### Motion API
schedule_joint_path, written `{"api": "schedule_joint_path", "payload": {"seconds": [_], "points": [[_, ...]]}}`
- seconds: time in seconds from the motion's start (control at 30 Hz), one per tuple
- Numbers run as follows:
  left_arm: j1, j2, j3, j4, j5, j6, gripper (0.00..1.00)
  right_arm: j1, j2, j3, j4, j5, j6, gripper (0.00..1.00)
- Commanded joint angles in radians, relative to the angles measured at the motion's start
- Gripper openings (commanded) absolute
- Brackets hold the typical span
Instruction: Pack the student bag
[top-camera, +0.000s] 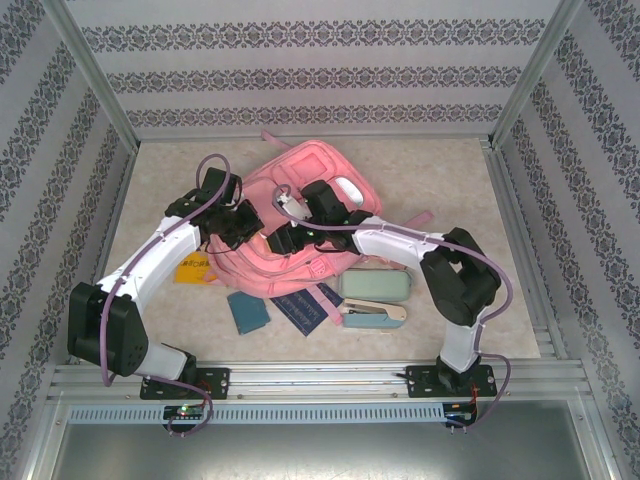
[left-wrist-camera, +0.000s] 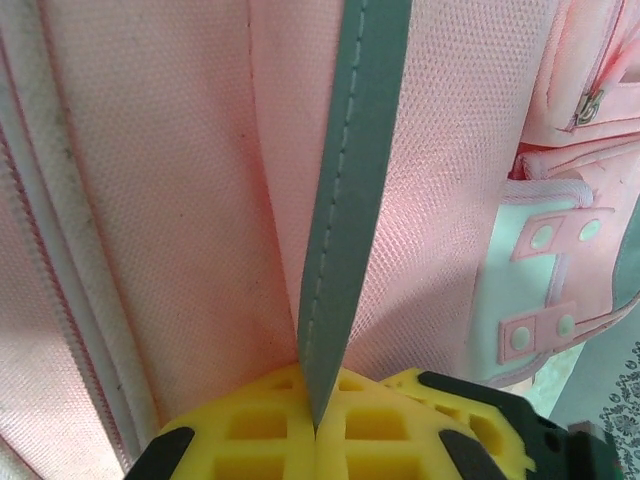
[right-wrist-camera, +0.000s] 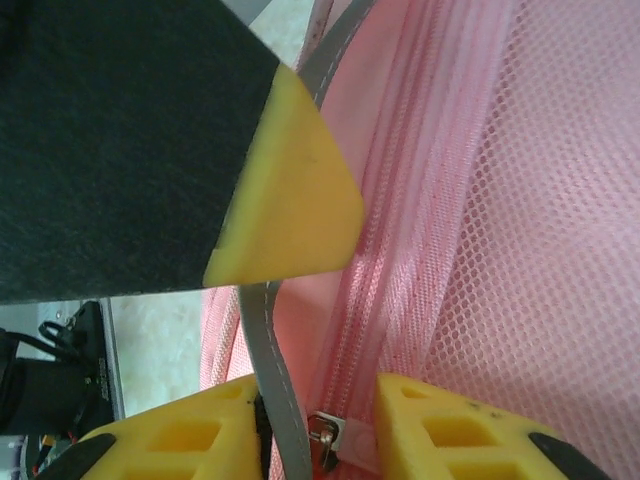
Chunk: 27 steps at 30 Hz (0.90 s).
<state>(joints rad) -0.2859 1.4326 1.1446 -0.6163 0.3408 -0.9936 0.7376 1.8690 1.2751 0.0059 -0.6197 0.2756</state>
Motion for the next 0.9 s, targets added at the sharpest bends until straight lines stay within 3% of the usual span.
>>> {"api": "schedule_joint_path", "payload": {"seconds": [0.0, 0.1, 0.23, 0.4, 0.6, 0.87], "points": [[0.003, 0.009, 0.059, 0.024, 0.057, 0.027, 0.01, 0.02, 0.038, 0.032, -0.043, -0.069, -0.033, 0.2], [0.003, 0.005, 0.072, 0.022, 0.06, 0.061, 0.05, 0.006, 0.025, 0.024, -0.015, -0.033, -0.014, 0.0], [0.003, -0.076, 0.06, 0.004, 0.031, 0.16, 0.21, -0.054, -0.012, 0.021, 0.06, -0.032, 0.095, 0.0], [0.003, -0.309, -0.063, 0.043, 0.055, 0.321, 0.37, -0.091, -0.007, 0.094, 0.077, -0.036, 0.234, 0.0], [-0.056, -0.468, -0.19, -0.051, 0.032, 0.402, 0.35, -0.11, 0.002, 0.153, 0.109, -0.03, 0.378, 0.0], [-0.273, -0.48, -0.308, -0.091, -0.276, 0.403, 0.33, -0.122, 0.007, 0.212, 0.14, -0.025, 0.535, 0.0]]}}
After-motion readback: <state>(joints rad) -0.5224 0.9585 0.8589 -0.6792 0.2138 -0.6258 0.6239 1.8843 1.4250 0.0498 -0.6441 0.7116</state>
